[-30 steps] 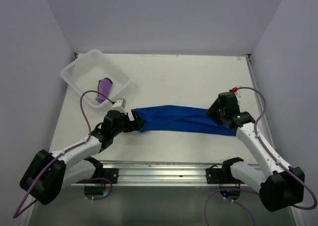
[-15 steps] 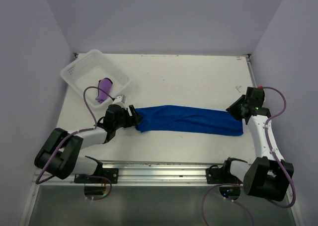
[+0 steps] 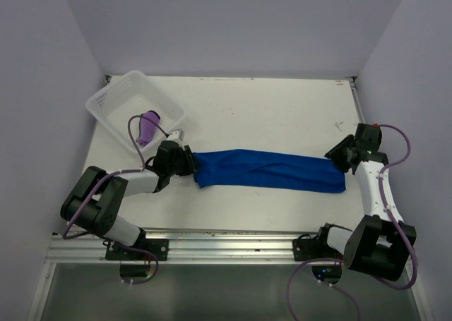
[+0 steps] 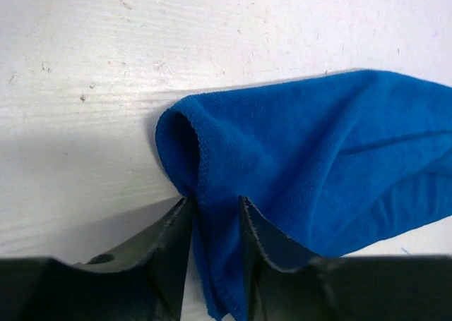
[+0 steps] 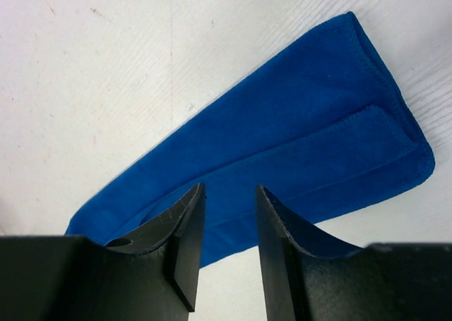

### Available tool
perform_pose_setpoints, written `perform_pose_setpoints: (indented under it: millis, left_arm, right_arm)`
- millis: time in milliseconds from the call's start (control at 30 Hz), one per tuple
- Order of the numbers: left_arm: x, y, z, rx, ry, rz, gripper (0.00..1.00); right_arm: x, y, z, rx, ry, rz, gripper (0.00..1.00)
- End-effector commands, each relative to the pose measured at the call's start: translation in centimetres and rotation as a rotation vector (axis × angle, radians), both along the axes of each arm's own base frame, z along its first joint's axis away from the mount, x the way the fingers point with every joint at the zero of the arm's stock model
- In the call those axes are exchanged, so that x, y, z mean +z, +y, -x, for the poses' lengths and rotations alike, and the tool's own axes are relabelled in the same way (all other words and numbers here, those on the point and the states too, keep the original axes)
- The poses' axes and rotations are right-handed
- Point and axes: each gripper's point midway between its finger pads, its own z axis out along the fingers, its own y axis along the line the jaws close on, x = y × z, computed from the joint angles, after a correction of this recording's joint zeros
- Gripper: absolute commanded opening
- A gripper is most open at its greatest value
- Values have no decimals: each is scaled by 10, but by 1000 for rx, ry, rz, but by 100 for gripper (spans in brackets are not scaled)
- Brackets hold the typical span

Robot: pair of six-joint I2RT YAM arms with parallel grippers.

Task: Roll the towels
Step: Fold the towel

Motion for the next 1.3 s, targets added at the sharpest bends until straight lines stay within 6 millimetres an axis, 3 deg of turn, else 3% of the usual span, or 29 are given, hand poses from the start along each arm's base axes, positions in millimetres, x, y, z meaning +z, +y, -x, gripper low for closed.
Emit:
perform_pose_setpoints:
  millis: [0, 33, 67, 133, 267, 300, 500, 667, 800, 1100, 1233, 1267]
  left_arm:
    - [-46, 17, 33, 23, 214, -90, 32]
    - [-44, 15, 28, 31, 204, -86, 28]
    - [-43, 16, 25, 38, 203, -89, 16]
    - [-38, 15, 17, 47, 203, -98, 0]
    - [-15, 24, 9, 116, 144, -104, 0]
    - [3, 24, 8, 121, 103, -84, 0]
    - [57, 68, 10, 305, -55, -153, 0]
    - [58, 74, 17, 327, -50, -147, 0]
    - [63, 82, 20, 362, -77, -147, 0]
    - [75, 81, 16, 343, -119, -151, 0]
    - [71, 79, 17, 330, -118, -144, 0]
    - [72, 79, 17, 329, -123, -140, 0]
  right_arm:
    - [4, 0, -9, 15, -29, -16, 39]
    - [4, -1, -11, 14, -34, -14, 40]
    - [4, -2, -12, 10, -35, -13, 40]
    - [2, -4, -12, 6, -26, -4, 41]
    - [-3, -5, -13, 16, -21, -3, 42]
    - [-3, -4, -13, 27, -19, -1, 42]
    - [-19, -1, -14, 58, 4, -14, 36]
    - [-35, 29, -24, 214, 38, -55, 29]
    - [-45, 44, -16, 292, 112, 0, 29]
    - [-62, 38, 7, 358, 219, 87, 28]
    - [-49, 75, -4, 506, 119, 74, 27]
    - [-45, 97, -6, 579, 92, 71, 27]
